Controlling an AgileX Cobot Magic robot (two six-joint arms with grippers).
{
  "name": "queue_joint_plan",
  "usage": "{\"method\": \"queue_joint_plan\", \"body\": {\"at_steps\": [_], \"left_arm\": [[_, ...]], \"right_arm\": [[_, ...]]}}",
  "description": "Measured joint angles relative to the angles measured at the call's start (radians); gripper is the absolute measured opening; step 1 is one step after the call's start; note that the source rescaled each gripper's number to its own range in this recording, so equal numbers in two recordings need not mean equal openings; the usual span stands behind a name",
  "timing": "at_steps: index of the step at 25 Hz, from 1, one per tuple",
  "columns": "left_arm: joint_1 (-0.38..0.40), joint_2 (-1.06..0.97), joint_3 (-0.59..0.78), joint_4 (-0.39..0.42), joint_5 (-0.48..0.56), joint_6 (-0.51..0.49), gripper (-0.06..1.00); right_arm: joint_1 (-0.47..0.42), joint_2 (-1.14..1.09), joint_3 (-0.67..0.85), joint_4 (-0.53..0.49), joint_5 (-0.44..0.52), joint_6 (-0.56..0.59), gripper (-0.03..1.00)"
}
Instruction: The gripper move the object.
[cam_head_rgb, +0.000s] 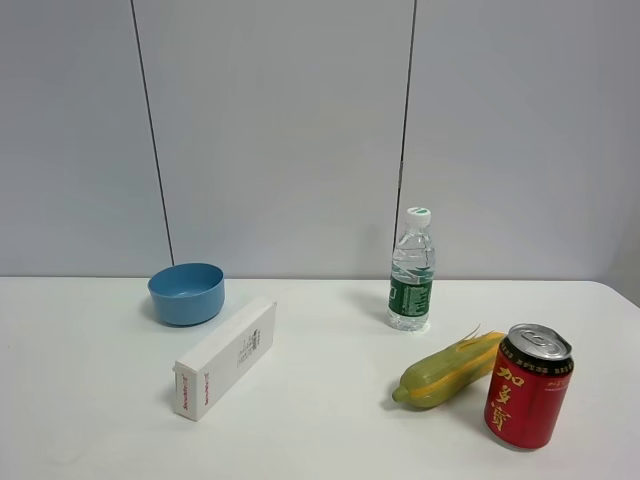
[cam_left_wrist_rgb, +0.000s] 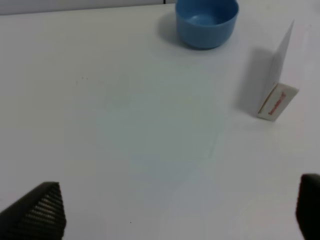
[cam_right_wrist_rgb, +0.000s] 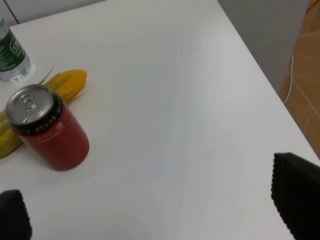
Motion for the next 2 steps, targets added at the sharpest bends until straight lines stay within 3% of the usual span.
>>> {"method": "queue_joint_plan", "body": {"at_steps": [2], "left_arm": [[0.0, 0.0, 0.0, 0.0, 0.0, 0.0, 0.81]], "right_arm": [[0.0, 0.0, 0.0, 0.0, 0.0, 0.0, 1.0]]}}
